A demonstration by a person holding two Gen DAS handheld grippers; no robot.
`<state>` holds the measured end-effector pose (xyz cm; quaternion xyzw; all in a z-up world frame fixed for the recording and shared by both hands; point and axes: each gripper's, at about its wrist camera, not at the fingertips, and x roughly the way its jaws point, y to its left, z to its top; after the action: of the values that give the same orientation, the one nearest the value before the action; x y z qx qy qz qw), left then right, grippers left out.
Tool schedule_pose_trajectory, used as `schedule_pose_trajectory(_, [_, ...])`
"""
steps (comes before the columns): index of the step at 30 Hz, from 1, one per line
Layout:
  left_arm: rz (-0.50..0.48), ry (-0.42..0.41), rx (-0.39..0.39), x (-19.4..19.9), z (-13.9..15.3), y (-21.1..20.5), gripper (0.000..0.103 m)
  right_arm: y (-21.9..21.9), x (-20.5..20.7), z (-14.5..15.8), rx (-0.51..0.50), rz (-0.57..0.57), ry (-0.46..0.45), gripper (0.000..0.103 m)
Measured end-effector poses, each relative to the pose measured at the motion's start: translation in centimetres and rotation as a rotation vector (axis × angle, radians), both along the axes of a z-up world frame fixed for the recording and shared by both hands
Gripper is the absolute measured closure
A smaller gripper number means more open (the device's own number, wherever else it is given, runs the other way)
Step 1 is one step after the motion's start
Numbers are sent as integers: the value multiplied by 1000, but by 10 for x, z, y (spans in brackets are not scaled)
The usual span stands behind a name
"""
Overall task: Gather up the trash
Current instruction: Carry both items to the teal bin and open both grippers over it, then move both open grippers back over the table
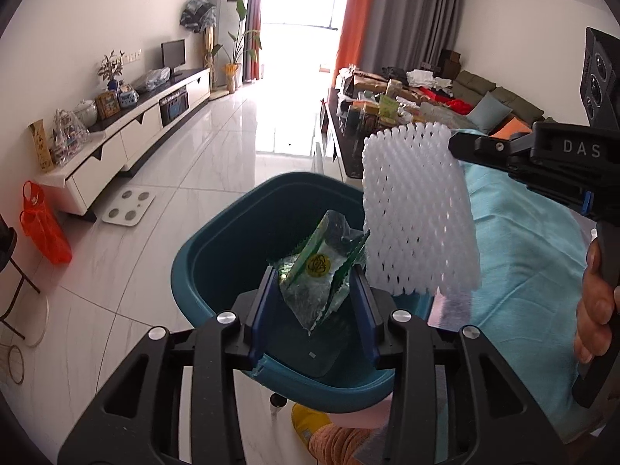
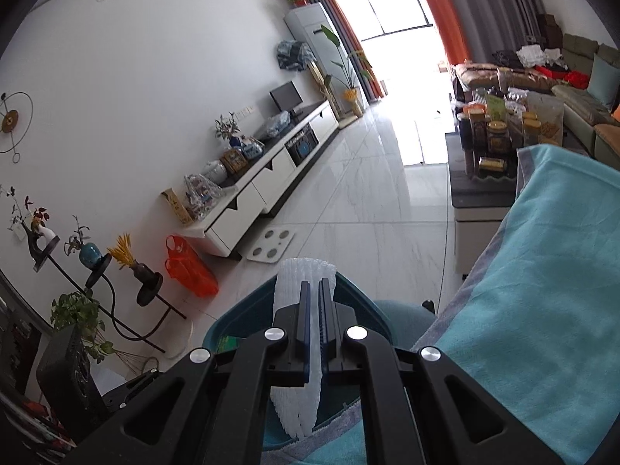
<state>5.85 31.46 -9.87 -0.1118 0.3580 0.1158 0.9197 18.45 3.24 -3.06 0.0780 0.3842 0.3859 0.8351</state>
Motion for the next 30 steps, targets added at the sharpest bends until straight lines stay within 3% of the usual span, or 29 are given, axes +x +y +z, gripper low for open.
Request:
schedule_pose_trajectory(5, [13, 14, -32, 8, -11, 3, 63, 9, 2, -13, -38, 16, 57, 94])
schedule_pose_trajectory(8, [25, 19, -29, 16, -14, 6, 61, 8, 2, -15, -45, 21, 76, 82])
schedule_pose_trajectory(16, [25, -46, -4, 8, 4, -15, 52, -8, -11, -1, -16, 19, 44, 82])
schedule_pose_trajectory(22, [-60, -139, 21, -11, 37, -51, 44, -44, -32, 27, 27, 18, -41, 74])
schedule_pose_trajectory(30, [-261, -221, -4, -28, 65, -125, 41, -120, -73, 66, 49, -11, -178, 65])
